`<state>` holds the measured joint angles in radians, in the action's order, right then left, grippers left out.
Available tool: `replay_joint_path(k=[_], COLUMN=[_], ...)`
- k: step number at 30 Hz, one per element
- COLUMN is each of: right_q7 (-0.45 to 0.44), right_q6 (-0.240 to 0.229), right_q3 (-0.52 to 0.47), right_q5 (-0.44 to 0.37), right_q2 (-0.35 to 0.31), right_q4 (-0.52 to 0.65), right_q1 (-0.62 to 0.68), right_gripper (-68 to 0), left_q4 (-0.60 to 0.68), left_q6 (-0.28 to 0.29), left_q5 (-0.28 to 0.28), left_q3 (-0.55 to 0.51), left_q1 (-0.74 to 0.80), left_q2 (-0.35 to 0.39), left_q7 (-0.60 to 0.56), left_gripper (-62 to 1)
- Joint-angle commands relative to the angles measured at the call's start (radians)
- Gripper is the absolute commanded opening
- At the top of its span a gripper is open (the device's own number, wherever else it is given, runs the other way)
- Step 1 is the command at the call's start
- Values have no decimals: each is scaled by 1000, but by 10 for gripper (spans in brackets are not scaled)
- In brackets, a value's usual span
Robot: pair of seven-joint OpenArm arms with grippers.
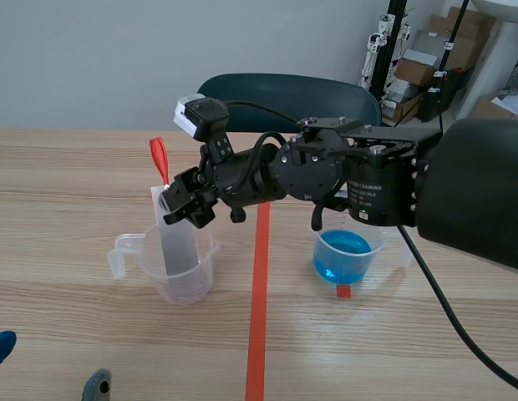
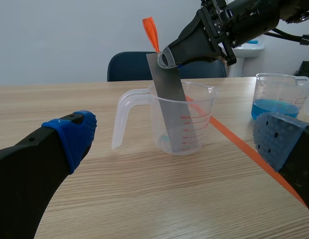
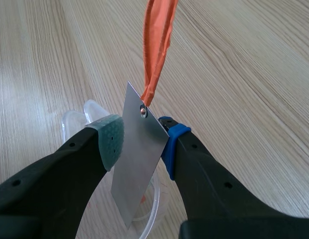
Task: Do the redox reaction experiment. lift the metal plate out of the left beaker
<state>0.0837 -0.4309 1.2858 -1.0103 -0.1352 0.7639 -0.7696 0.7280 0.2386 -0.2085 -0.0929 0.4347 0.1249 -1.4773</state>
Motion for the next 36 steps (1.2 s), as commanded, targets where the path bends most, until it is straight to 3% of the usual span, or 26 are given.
replay_joint_path(k=[1, 8, 11, 16, 20, 36], right_q7=[-12, -7, 0, 1, 4, 14], right_q6=[-5, -9, -17, -69, -93, -93], right_q3=[-2, -2, -2, -2, -2, -2], right_q5=[-3, -3, -3, 1, 1, 0], right_q2=[13, 13, 13, 13, 11, -18], right_q4=[20, 20, 20, 20, 20, 20], right_q1=[-26, -26, -26, -26, -26, -26], right_gripper=[-513, -606, -614, -660, -660, -660], left_q4=[8, 8, 8, 8, 8, 8], left_q6=[3, 3, 3, 3, 3, 3], left_q5=[5, 5, 5, 5, 5, 5], left_q3=[-8, -8, -8, -8, -8, -8], left_q1=[0, 0, 0, 0, 0, 0], left_q2=[8, 8, 8, 8, 8, 8], left_q7=[-15, -15, -15, -15, -15, -15], left_gripper=[14, 14, 14, 14, 14, 14])
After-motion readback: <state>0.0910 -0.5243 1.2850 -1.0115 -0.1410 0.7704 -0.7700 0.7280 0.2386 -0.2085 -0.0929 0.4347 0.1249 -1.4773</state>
